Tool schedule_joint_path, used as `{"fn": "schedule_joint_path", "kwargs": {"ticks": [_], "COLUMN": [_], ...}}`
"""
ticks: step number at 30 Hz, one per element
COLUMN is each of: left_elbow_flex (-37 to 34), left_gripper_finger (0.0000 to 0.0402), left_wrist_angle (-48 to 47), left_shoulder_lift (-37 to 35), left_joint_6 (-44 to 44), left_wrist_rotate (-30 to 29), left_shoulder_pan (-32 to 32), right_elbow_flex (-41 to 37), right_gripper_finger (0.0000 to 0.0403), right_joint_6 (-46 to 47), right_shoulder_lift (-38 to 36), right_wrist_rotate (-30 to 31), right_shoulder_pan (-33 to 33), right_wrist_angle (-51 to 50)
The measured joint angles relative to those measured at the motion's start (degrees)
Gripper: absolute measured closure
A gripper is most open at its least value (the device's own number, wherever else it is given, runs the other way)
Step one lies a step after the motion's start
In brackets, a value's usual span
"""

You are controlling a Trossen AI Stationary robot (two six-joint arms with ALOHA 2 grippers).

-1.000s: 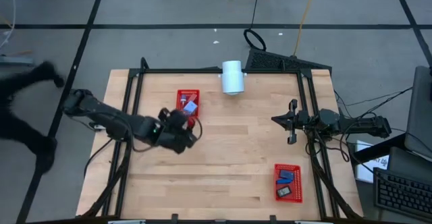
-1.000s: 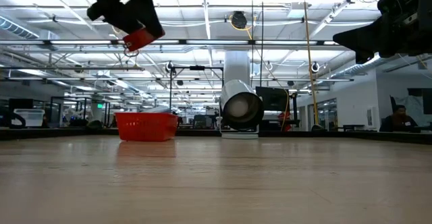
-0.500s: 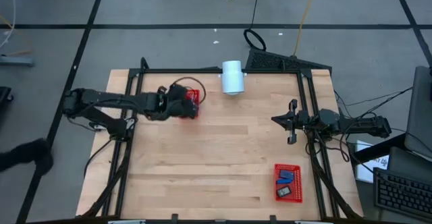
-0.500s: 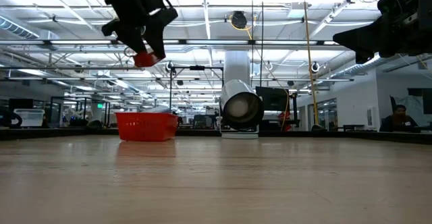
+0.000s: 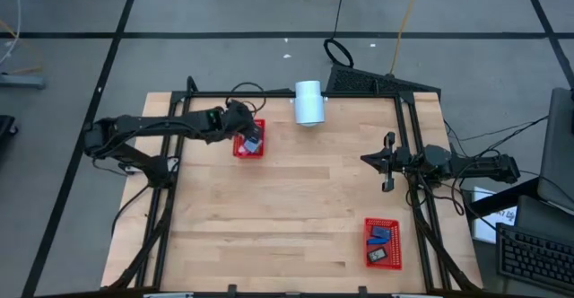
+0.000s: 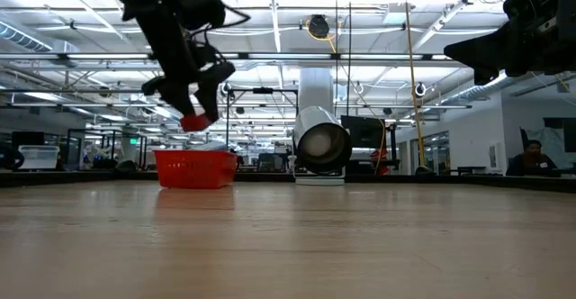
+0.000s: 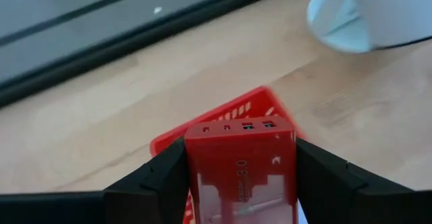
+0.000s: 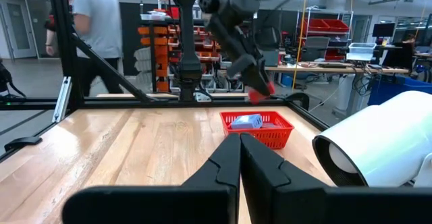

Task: Pick & Place Office items
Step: Put the red charger adapter into the top red bin

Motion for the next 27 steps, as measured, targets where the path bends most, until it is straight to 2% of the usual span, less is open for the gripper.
{"fn": "schedule_joint_path", "kwargs": {"ticks": [5,13,18,27], "left_elbow_flex": [-4.59,-9.83,-10.67,-10.67], "left_gripper_finger": [0.0179,0.0188,0.0174,0.0188], "left_wrist_angle": [2.29,11.16,12.00,12.00], "left_shoulder_lift": [0.00,0.00,0.00,0.00], "left_joint_6": [-0.87,-1.49,-1.33,-1.56], "left_wrist_rotate": [0.67,3.49,3.62,3.62], "left_shoulder_pan": [3.16,4.26,4.22,4.10], "right_elbow_flex": [0.00,0.02,0.02,0.01], "right_gripper_finger": [0.0403,0.0403,0.0403,0.0403], "right_joint_6": [0.00,0.00,0.02,0.00], "right_shoulder_lift": [0.00,0.02,0.00,0.02], "right_wrist_rotate": [0.00,0.00,0.00,0.00], "right_shoulder_pan": [0.02,0.00,0.00,0.00], "right_wrist_angle": [0.00,0.00,0.00,0.00]}}
